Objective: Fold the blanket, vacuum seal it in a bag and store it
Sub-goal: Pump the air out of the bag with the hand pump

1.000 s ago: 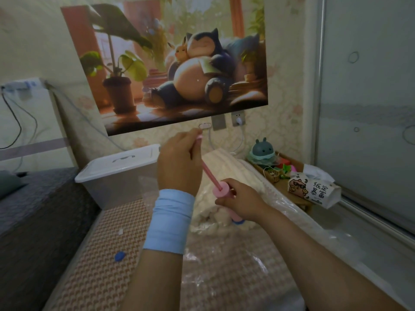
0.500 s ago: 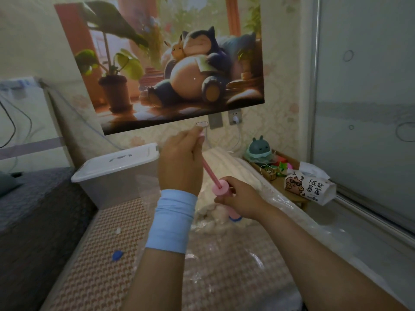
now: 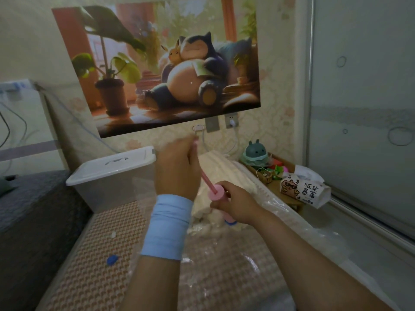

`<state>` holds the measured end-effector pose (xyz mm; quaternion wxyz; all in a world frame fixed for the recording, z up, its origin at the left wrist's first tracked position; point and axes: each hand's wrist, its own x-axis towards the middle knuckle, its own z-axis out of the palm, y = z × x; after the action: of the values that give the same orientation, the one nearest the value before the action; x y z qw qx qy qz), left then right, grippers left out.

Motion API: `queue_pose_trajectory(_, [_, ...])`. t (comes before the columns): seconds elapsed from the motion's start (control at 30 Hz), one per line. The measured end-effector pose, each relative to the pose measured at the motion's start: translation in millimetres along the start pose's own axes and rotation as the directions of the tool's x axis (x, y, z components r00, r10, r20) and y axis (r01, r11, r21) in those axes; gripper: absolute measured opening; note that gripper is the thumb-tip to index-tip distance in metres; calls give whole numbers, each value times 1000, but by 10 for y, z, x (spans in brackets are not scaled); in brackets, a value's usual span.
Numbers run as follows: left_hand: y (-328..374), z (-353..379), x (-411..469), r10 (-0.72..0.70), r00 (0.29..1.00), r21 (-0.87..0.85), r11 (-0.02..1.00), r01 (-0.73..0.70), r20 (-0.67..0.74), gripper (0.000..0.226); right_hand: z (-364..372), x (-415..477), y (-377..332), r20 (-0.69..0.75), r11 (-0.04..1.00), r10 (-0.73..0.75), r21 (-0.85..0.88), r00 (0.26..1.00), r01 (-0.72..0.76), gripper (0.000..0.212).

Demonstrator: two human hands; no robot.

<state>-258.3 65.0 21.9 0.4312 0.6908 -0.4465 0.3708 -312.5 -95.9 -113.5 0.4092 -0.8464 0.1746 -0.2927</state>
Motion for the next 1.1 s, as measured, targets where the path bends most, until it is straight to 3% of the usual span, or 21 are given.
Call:
queue_pose_trajectory(0.1, [-9, 13, 0, 52, 998, -13, 999, -53, -31, 21, -14, 12, 12, -6, 1000, -2, -10, 1000, 2, 40])
queue_pose_trajectory(0.17, [-142, 255, -211, -33, 989, -37, 999, 39, 146, 22, 9, 12, -17, 13, 1000, 1, -28, 1000, 0, 42])
queue_pose_trajectory(0.23, [-286, 499, -459, -166, 882, -14, 981, 191, 441, 26, 35, -7, -67, 36, 999, 1, -52, 999, 1, 41])
queue_pose_trajectory(0.3, [-344, 585, -556, -217, 786, 63, 973, 222, 579, 28, 68, -27, -101, 42, 999, -11, -52, 999, 13, 39])
queue_pose_trajectory(0.37, [-260, 478, -415, -192, 849, 59, 980, 187, 492, 29, 72, -29, -98, 11, 999, -8, -34, 1000, 8, 35])
queue_pose_trajectory(0.43, [-132, 247, -185, -111, 963, 15, 994, 111, 245, 26, 47, -8, -56, -10, 1000, 8, -2, 1000, -9, 36])
queue_pose_trajectory(0.5, [-64, -6, 18, -14, 1000, -6, 1000, 14, 17, 24, 21, 11, -20, -10, 1000, 15, 6, 1000, -15, 38])
queue_pose_trajectory(0.53, [-50, -78, 71, 11, 1000, -18, 1000, -11, -27, 24, 17, 19, -13, -8, 1000, 16, 3, 1000, -16, 38])
queue_pose_trajectory(0.6, [-74, -28, 37, 14, 1000, -36, 999, -14, -13, 23, 18, 22, -23, -4, 1000, 20, -4, 1000, -20, 39])
queue_pose_trajectory(0.67, [-176, 220, -188, -74, 986, -58, 995, 84, 149, 23, 36, 10, -61, 12, 999, 16, -30, 1000, -16, 38])
queue_pose_trajectory(0.73, [-280, 464, -451, -194, 886, -58, 969, 240, 420, 26, 57, -17, -108, 30, 998, 4, -61, 1000, -2, 35])
queue_pose_trajectory(0.8, [-329, 582, -591, -239, 789, 3, 958, 288, 566, 28, 76, -44, -143, 40, 996, -8, -92, 999, 12, 33])
queue_pose_trajectory(0.87, [-270, 529, -505, -213, 826, 41, 974, 225, 521, 29, 78, -46, -129, 30, 997, -5, -76, 1000, 7, 32])
queue_pose_trajectory(0.97, [-101, 214, -179, -97, 973, 12, 995, 96, 211, 25, 33, -23, -71, 5, 1000, 16, -21, 1000, -16, 35])
queue_pose_trajectory(1.03, [-40, -6, 8, -8, 999, -9, 1000, 8, 32, 24, 16, -7, -38, 2, 1000, 12, -1, 1000, -12, 35])
queue_pose_trajectory(1.1, [6, -69, 69, 38, 999, -47, 998, -38, -18, 24, -4, 9, -31, -8, 1000, 6, -6, 1000, -6, 35])
